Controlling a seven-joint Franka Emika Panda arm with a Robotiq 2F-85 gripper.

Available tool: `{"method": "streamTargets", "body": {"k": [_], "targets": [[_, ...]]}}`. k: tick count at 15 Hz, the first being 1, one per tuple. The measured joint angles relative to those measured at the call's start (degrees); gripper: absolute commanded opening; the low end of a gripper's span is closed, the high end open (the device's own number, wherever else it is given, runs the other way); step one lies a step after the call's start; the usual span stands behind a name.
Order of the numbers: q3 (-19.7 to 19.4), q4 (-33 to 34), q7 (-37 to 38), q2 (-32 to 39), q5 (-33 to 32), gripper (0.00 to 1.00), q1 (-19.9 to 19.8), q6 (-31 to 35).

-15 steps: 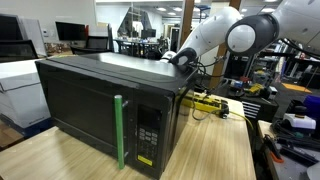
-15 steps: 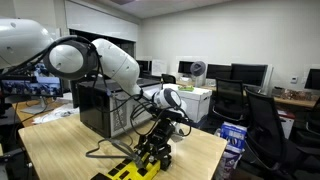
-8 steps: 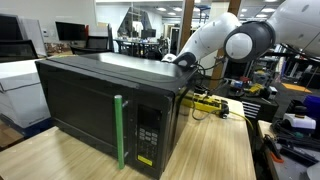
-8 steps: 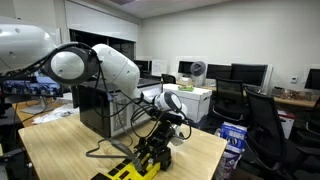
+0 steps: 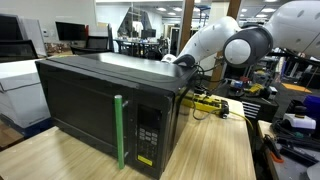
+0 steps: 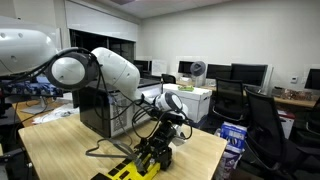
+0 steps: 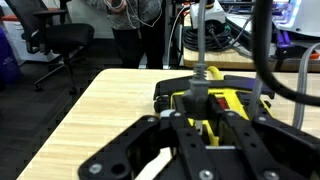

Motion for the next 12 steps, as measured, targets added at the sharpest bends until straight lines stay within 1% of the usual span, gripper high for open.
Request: {"method": "streamTargets", "body": {"k": [6,12], "targets": [[-0.1,2.5,-0.3,1.4,0.6,0.08,-0.4,-1.4],[-0.1,3.3,-7.2,1.8,0.5,0.08,-0.6,-1.7]]}}
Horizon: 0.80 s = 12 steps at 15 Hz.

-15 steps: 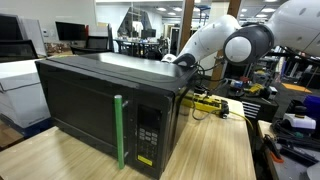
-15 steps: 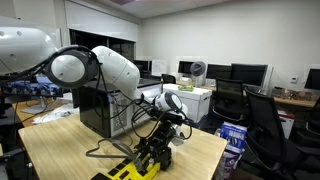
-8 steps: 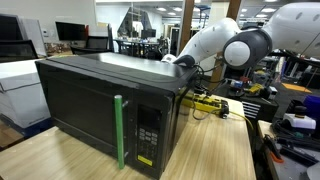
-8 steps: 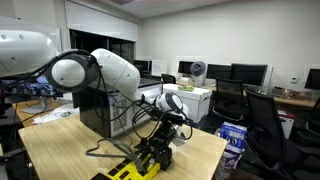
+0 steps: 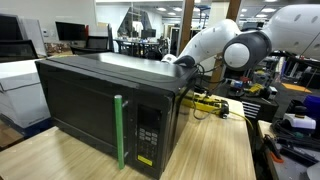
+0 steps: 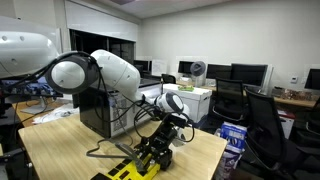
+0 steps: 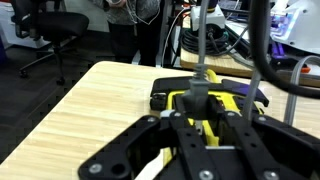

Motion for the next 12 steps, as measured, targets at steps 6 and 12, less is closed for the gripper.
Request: {"method": "streamTargets", "body": {"k": [6,12], "targets": [[-0.8,2.0,-1.9,1.4,-0.1,0.08,0.3,-0.9],[-2.7,4.8,-1.5,4.0,-0.2,0.08,1.3,-2.7]]}}
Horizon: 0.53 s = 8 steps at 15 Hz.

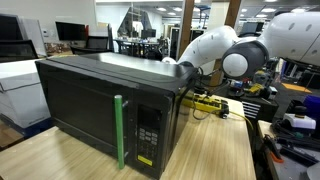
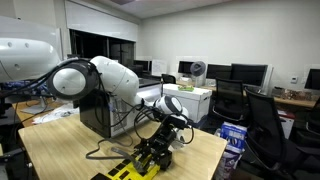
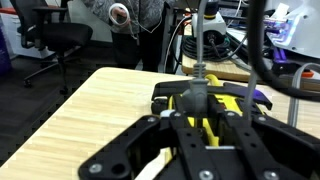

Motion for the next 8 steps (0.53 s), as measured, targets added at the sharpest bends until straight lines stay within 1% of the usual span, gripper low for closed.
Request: {"method": "streamTargets", "body": {"k": [4,8], "targets": [[-0.7,0.7,0.1,2.1,0.0,0.08,-0.5,-1.2],[-0.9,0.4,0.7,2.2,-0.1,0.08,-0.6,-1.7]]}}
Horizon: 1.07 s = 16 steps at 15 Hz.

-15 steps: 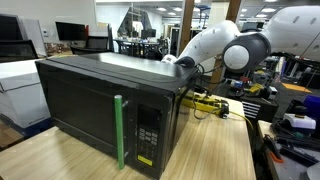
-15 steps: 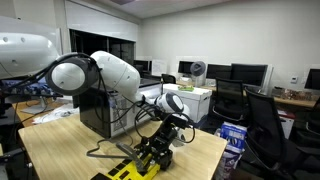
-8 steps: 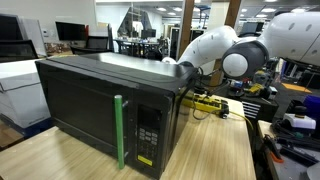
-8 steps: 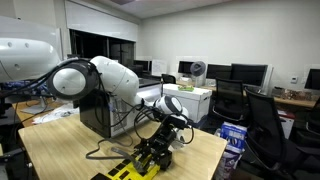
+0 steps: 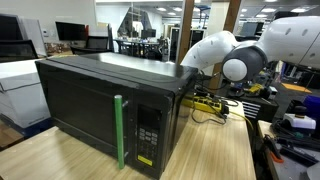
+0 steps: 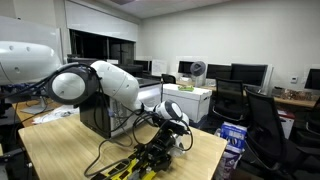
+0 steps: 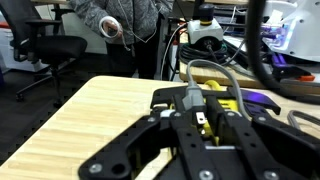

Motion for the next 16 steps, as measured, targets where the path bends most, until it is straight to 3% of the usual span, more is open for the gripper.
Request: {"method": "streamTargets", "body": {"k": [8,9,10,16], "targets": [[0.1,0.3,2.0,0.0,0.4,0.07,-0.1,-0.7],[0.1,0.5,2.4,0.0,0.6,0.51,-0.1,-0.7],[0.1,0.8,2.7,0.0,0.8,0.52,-0.1,-0.7],[0.2,9.7,8.6,-0.1,4.5,0.91,-0.8,2.6]]}}
